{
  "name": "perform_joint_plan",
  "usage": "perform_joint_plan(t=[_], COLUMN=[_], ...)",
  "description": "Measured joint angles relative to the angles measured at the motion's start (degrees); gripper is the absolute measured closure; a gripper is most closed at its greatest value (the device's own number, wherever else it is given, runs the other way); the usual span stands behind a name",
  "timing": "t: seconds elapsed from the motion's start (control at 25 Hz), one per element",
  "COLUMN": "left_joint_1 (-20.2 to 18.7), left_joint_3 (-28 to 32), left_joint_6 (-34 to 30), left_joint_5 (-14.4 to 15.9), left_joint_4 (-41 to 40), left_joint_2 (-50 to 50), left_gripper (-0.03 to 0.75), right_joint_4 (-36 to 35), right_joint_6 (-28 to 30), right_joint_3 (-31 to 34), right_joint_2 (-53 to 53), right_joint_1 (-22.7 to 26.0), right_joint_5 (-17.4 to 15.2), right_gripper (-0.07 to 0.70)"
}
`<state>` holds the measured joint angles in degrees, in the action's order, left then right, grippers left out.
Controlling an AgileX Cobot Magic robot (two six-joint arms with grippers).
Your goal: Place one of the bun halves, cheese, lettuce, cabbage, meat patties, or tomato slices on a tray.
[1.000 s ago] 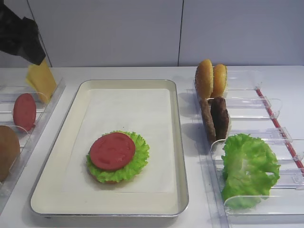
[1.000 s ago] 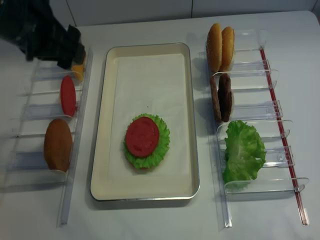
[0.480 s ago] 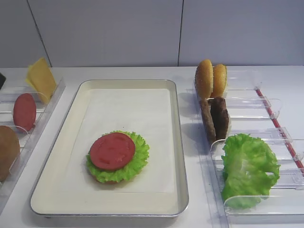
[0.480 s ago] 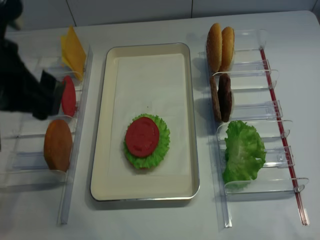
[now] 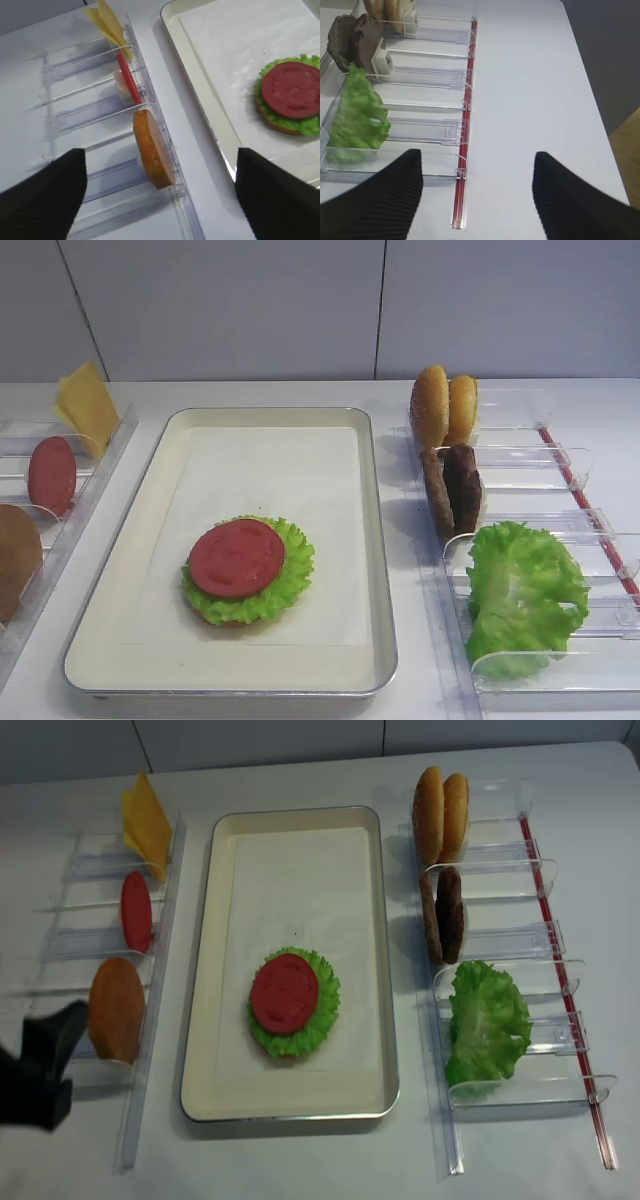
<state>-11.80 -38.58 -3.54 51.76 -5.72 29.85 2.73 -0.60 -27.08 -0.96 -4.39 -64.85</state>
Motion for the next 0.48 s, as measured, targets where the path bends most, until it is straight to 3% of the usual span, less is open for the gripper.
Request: perform_joint_plan(t=[0.48], left_joint_1=[0.00], left_joint_3=[8.72], left_joint_6=[0.90], left_joint_5=[8.55], left_joint_4=[0.00], left_joint_2=[-18.90], left_gripper=[0.154], right_joint_4=[-0.12], right_joint_6=[0.00], right_joint_3=[0.00], right_joint_2=[0.00], right_joint_1=[0.00], right_joint_5=[0.00], right_gripper=[0.141])
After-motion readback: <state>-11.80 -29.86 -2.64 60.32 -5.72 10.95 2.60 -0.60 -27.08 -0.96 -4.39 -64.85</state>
